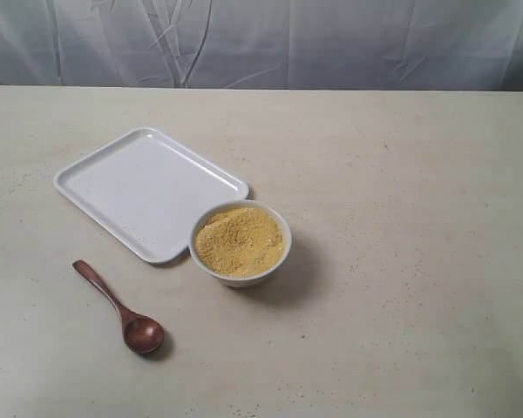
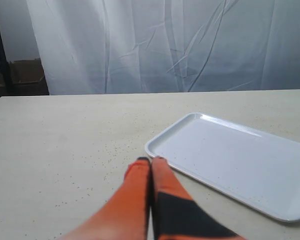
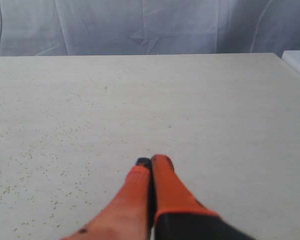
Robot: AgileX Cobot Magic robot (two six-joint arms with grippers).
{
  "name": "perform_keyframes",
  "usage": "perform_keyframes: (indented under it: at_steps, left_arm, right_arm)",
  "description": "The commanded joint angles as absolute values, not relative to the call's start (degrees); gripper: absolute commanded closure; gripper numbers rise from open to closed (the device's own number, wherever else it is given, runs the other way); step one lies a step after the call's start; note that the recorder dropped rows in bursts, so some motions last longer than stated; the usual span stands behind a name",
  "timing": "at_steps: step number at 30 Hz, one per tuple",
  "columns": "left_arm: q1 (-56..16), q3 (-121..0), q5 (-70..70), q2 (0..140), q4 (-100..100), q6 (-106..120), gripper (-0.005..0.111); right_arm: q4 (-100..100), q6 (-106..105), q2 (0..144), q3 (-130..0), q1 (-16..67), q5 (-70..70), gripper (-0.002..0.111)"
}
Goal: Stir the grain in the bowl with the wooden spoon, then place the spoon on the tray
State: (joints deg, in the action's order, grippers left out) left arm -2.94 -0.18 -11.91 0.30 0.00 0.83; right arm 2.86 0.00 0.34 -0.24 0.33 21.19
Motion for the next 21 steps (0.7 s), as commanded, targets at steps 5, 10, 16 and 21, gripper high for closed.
perform_keyframes:
  at_steps: [5,10,16,21]
  left_arm:
    - [-3.0,0.0,-11.6,0.0,0.0,0.5,0.107]
    - [-3.0,0.0,-11.6,0.0,0.0,0.5,0.107]
    - [-3.0,0.0,-6.0,0.0,2.3,0.6,0.107]
    - [-3.0,0.0,4.9,0.0,1.8,0.6,0.107]
  right_arm:
    - [2.9,0.0,0.0,0.0,0.0,20.7,0.109]
    - [2.9,0.0,0.0,0.0,0.0,20.7,0.109]
    - [2.9,0.0,0.0,0.0,0.0,20.7,0.109]
    - [2.9,0.0,0.0,0.0,0.0,20.7,0.109]
